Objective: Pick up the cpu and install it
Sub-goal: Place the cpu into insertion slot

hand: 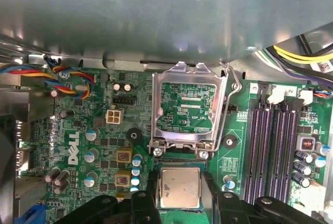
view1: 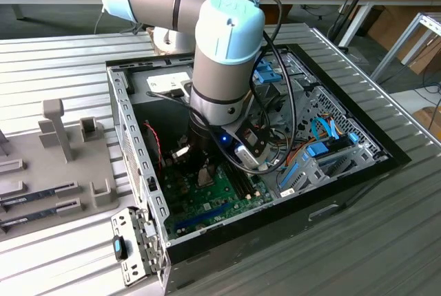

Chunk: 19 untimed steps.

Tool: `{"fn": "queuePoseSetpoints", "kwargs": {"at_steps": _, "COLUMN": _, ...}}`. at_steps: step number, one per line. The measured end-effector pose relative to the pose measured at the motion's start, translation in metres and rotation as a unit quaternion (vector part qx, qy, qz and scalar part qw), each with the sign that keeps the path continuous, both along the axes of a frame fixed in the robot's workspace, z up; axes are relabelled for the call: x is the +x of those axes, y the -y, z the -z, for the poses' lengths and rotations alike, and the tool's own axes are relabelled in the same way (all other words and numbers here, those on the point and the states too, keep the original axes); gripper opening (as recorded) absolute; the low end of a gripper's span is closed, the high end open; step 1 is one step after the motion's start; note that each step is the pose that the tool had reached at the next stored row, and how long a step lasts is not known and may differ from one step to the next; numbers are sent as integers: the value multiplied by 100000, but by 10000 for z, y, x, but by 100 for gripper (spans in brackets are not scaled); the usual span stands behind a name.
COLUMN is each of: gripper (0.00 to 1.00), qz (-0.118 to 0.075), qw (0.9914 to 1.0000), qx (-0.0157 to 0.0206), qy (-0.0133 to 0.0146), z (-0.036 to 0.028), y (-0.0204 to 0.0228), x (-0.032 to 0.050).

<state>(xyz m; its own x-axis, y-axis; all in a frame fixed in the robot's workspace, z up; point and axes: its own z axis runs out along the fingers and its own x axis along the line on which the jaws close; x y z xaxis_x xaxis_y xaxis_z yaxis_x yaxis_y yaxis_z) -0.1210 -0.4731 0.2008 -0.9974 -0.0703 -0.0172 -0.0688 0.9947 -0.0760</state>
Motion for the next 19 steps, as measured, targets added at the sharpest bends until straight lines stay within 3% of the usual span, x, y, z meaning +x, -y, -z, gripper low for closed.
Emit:
{"fn": "queuePoseSetpoints", "kwargs": {"at_steps": 10, "gripper": 43, "qz": -68, "qw": 100000, "qx": 145, "qy": -12, "z": 30, "y": 0, "x": 1}}
{"fn": "queuePoseSetpoints", "kwargs": {"at_steps": 19, "gripper": 43, "qz": -76, "qw": 100000, "qx": 149, "qy": 76, "z": -48, "y": -2, "x": 1}}
